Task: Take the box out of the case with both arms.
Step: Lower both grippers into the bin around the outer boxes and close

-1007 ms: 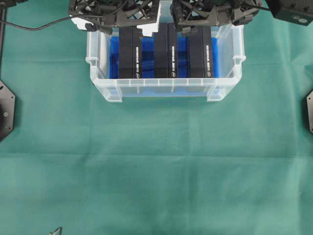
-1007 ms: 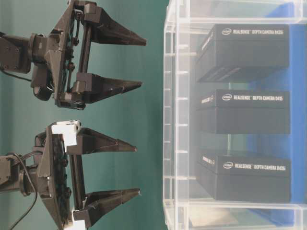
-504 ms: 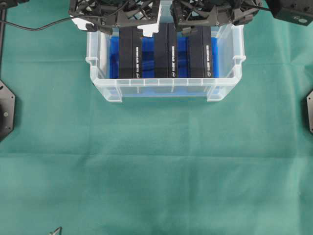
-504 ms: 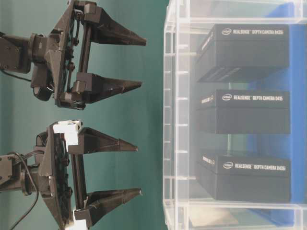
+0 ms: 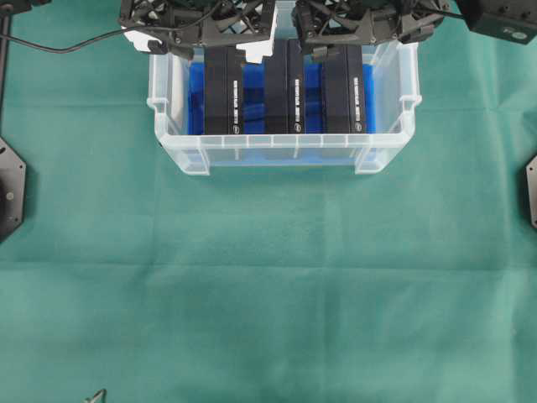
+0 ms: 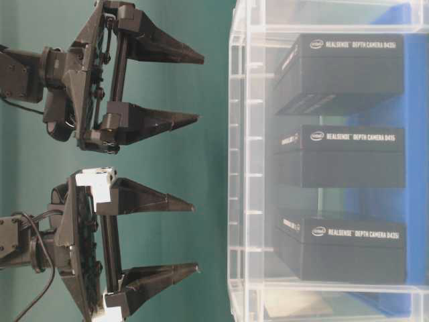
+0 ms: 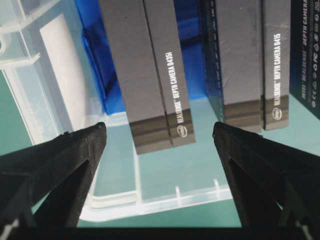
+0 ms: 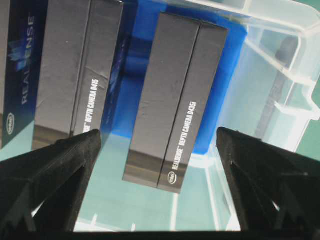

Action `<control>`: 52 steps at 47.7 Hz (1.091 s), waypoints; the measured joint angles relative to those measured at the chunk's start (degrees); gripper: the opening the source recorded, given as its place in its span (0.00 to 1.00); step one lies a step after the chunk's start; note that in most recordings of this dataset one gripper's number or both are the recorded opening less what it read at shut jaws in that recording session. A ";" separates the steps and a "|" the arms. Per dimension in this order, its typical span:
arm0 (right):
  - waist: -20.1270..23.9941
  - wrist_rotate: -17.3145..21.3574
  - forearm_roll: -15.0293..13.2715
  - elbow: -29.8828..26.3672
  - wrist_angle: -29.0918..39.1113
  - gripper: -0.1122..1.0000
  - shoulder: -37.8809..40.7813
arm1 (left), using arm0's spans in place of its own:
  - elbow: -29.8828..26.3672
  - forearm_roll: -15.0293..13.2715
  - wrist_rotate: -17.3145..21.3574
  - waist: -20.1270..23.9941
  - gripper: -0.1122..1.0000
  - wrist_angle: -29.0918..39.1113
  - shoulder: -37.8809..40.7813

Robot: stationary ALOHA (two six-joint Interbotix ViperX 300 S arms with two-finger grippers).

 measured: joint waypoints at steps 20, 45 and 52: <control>0.00 0.00 -0.09 1.14 -1.67 0.96 1.23 | 1.23 1.76 0.00 0.00 0.92 -1.85 0.79; 0.00 0.44 -0.09 7.56 -8.53 0.96 2.37 | 8.35 2.02 -1.93 0.00 0.92 -8.79 2.29; 0.00 0.44 -0.09 9.49 -9.40 0.96 2.90 | 9.23 2.02 -2.11 0.00 0.92 -10.37 3.52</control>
